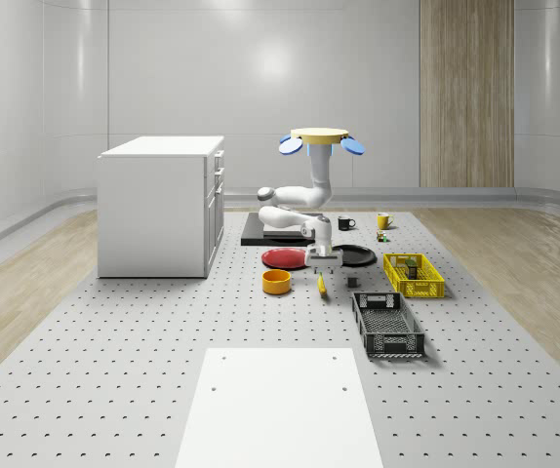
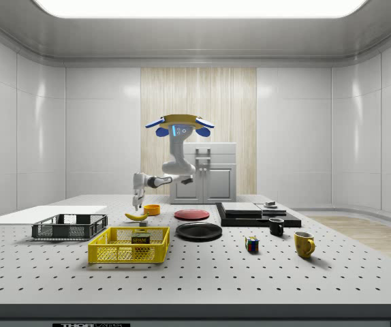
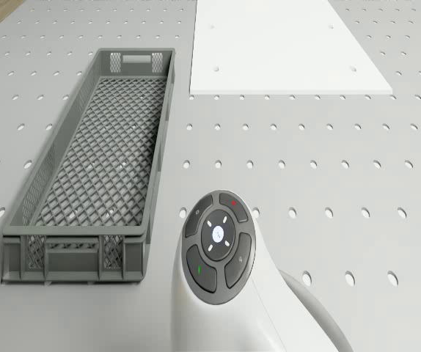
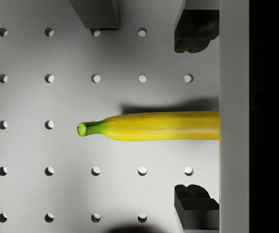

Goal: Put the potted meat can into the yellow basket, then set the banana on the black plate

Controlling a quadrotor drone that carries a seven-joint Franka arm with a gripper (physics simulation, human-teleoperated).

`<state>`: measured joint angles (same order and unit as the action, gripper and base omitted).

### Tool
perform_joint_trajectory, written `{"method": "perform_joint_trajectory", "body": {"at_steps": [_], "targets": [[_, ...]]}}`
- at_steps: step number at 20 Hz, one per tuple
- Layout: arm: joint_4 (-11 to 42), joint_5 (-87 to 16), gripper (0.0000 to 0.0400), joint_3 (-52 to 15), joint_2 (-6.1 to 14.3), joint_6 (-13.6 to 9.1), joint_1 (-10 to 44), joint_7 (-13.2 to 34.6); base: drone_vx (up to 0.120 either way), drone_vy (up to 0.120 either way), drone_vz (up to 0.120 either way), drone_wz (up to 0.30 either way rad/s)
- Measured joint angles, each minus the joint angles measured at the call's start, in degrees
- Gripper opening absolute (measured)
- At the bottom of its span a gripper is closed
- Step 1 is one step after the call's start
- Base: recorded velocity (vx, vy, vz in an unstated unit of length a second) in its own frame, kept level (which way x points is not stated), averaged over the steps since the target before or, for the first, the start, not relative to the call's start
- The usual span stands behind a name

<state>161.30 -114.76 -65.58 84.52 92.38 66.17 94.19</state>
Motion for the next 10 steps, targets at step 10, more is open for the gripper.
{"method": "perform_joint_trajectory", "body": {"at_steps": [10], "targets": [[-0.19, 0.04, 0.04, -0.09, -0.17, -0.11, 0.17, -0.01, 0.0, -0.028, -0.08, 0.0]]}}
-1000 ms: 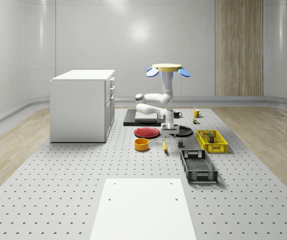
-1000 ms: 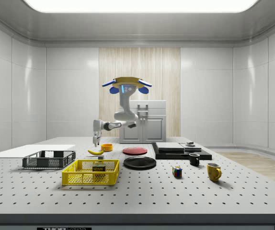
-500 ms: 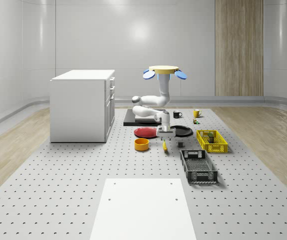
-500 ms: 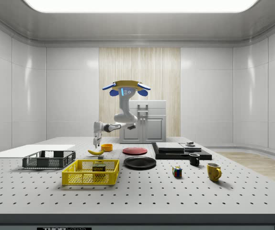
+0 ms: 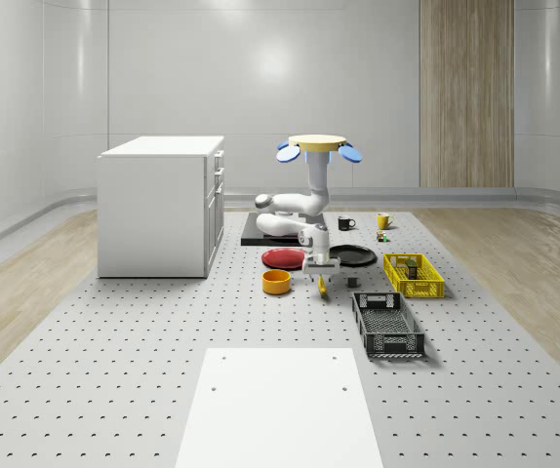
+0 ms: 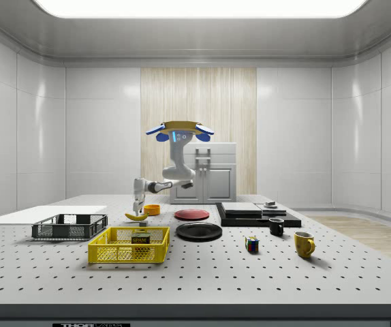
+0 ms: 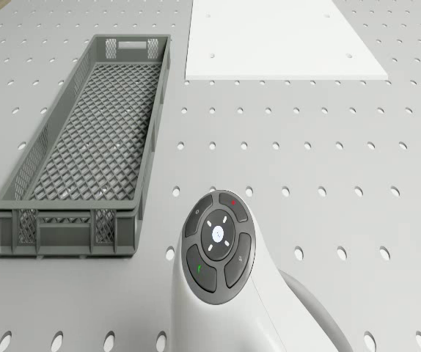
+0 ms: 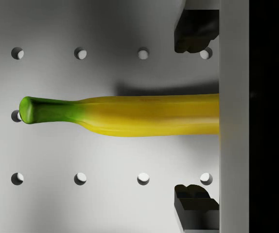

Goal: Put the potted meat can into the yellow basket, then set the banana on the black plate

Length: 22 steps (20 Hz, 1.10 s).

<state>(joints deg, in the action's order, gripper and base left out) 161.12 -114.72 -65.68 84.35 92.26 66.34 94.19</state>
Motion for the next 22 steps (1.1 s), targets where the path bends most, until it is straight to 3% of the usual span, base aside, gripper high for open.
{"method": "perform_joint_trajectory", "body": {"at_steps": [5, 22], "targets": [[-1.88, 0.05, 0.04, -0.25, -0.82, -0.07, 1.87, 0.13, 0.0, 0.0, 0.0, 0.0], [-5.96, -5.36, 0.04, 5.42, -1.83, 2.8, 4.24, -0.09, 0.0, 0.0, 0.0, 0.0]]}}
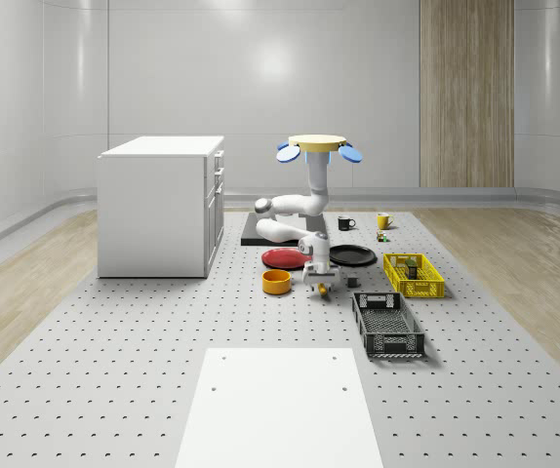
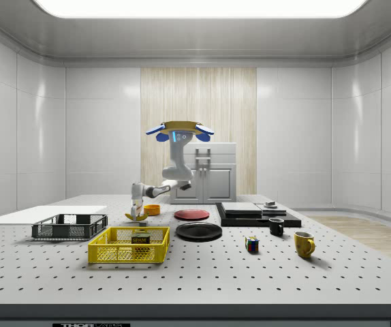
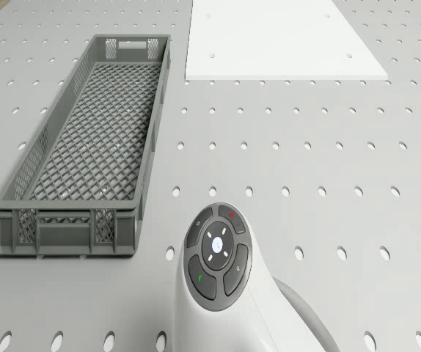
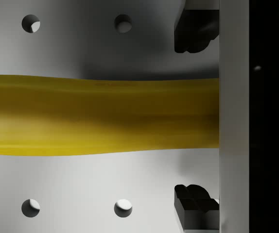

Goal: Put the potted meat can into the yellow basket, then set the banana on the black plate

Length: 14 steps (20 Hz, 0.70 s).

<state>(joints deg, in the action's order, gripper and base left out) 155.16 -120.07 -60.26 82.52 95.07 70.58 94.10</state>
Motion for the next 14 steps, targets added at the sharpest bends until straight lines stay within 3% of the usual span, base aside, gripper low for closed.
{"method": "perform_joint_trajectory", "body": {"at_steps": [2, 5, 8, 10, 14], "targets": [[-0.31, -0.5, 0.04, 0.52, -0.14, 0.21, 0.1, -0.05, 0.0, 0.0, 0.0, 0.0], [-0.59, -0.99, 0.0279, 0.99, -0.33, 0.35, 0.16, -0.12, 0.0, 0.0, 0.0, 0.0], [-0.73, -1.26, 0.0211, 1.24, -0.49, 0.36, 0.15, -0.19, 0.0, 0.0, 0.0, 0.0], [-0.78, -1.41, 0.0192, 1.33, -0.59, 0.32, 0.12, -0.18, 0.0, 0.0, 0.0, 0.0], [-0.58, -1.43, 0.019, 1.09, -0.73, -0.1, -0.04, -0.05, 0.0, 0.0, 0.0, 0.0]]}}
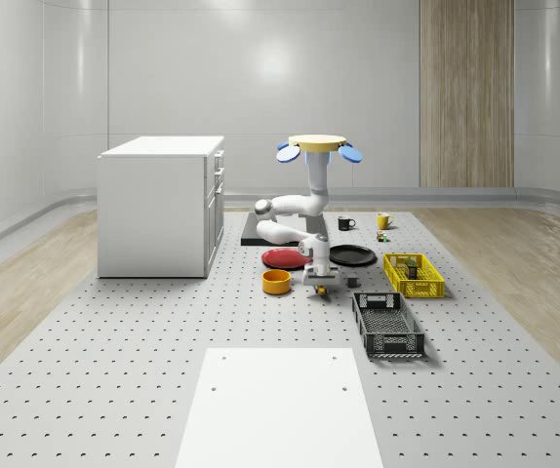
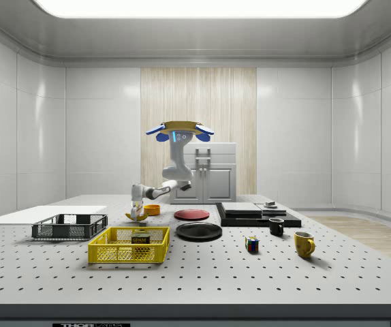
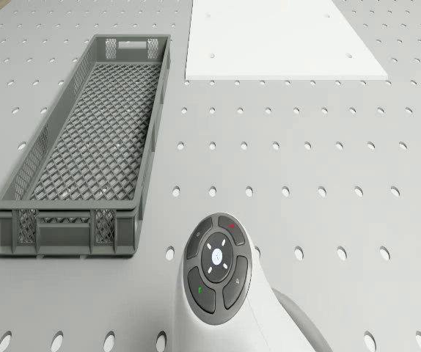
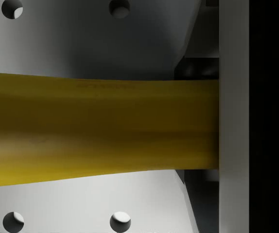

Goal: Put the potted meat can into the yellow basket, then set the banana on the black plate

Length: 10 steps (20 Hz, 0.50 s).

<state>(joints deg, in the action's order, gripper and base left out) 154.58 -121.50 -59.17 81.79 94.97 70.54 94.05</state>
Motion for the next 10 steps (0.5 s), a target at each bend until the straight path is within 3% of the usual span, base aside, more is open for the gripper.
{"method": "perform_joint_trajectory", "body": {"at_steps": [3, 10], "targets": [[0.79, 1.05, 0.019, -1.26, 0.03, -0.87, -0.4, -0.04, 0.0, 0.0, 0.0, 0.0], [2.69, 4.33, 0.0193, -4.89, 0.24, -2.91, -1.21, 0.92, 0.0, 0.0, 0.114, 0.0]]}}
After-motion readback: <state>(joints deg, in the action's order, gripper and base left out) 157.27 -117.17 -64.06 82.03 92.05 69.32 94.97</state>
